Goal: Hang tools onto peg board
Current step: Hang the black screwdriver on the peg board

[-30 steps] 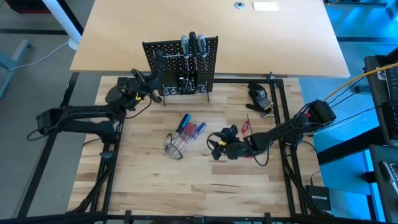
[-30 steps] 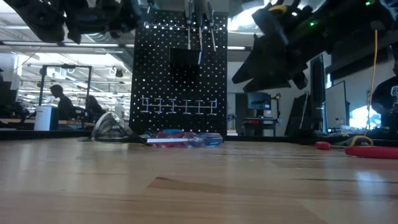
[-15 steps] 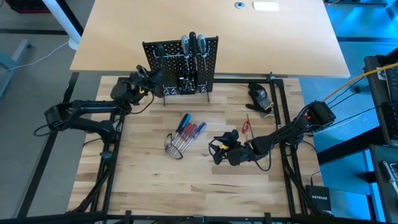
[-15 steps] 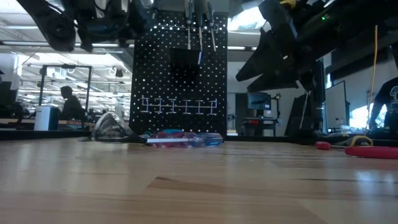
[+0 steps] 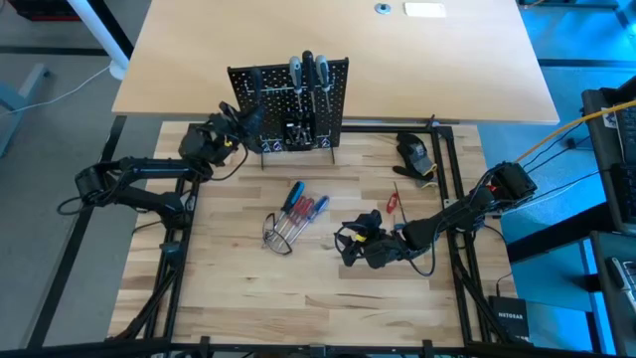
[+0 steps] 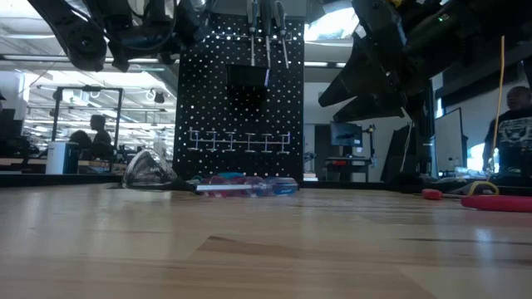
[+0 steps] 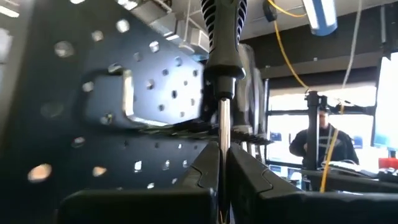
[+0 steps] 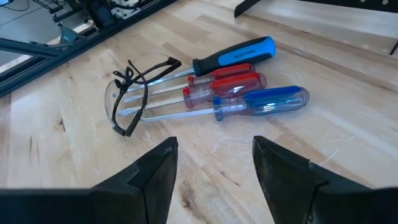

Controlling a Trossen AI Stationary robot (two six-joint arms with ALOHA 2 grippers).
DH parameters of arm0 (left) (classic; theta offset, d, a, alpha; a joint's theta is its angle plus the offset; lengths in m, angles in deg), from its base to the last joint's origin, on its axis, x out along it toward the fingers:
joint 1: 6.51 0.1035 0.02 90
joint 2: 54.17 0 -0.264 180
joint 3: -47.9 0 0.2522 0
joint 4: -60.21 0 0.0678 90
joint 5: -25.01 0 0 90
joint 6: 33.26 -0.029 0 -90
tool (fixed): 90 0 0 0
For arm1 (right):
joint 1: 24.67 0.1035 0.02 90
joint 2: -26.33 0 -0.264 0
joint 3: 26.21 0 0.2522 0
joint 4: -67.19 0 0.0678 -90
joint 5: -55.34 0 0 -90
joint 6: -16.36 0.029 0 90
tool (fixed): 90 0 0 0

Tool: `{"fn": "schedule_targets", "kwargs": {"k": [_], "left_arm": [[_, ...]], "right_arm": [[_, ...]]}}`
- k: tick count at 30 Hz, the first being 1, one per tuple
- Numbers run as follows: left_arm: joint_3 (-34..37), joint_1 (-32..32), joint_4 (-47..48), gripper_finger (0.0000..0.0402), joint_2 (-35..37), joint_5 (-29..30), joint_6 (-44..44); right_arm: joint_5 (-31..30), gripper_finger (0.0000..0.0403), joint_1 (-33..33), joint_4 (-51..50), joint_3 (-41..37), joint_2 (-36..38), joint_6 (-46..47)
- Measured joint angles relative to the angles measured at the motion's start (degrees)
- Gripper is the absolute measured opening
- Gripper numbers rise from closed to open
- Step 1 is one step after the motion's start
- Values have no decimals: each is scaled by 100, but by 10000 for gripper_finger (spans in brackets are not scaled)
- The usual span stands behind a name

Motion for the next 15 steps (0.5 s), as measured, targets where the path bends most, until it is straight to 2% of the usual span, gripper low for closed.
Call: {"fn": "schedule_targets", "kwargs": {"k": [4, 15], "left_arm": [[1, 108, 8, 9, -2, 12, 254], [1, 373, 416, 10, -2, 5, 288]], "right_arm": [[-4, 209, 0, 1, 0, 0, 17], [-9, 209, -2, 2, 0, 0, 17]]}}
